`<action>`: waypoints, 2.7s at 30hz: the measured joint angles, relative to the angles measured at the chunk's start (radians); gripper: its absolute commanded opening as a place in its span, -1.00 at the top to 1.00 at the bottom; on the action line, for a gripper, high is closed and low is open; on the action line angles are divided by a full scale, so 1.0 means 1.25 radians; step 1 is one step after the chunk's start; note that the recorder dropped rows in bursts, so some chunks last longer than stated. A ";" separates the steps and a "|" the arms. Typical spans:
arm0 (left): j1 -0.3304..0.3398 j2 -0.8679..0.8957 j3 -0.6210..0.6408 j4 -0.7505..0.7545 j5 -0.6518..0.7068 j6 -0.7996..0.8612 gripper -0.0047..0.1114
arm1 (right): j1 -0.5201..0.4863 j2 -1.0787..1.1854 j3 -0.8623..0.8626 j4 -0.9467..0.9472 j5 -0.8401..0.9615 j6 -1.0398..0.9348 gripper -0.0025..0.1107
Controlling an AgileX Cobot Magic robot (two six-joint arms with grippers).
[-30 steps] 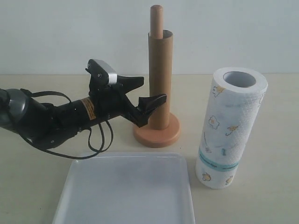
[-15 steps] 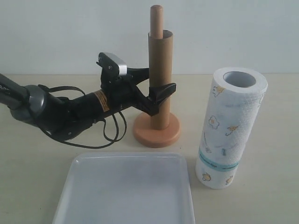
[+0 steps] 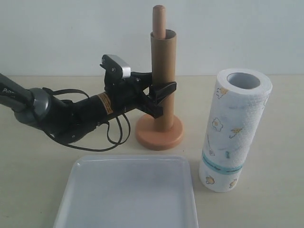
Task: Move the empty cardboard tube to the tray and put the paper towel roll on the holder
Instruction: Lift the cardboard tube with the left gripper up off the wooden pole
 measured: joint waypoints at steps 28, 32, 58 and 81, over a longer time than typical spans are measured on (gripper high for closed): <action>-0.002 -0.353 -0.106 0.005 0.114 -0.114 0.85 | 0.000 0.000 0.000 0.000 0.000 0.000 0.96; -0.002 -0.405 -0.143 0.013 0.128 -0.145 0.85 | 0.000 0.000 0.000 0.000 0.000 0.000 0.96; -0.002 -0.867 -0.022 0.913 0.559 -0.910 0.85 | 0.000 0.000 0.000 0.000 0.000 0.000 0.96; -0.002 -0.937 0.064 0.921 0.469 -1.026 0.85 | 0.000 0.000 0.000 0.000 0.000 0.000 0.96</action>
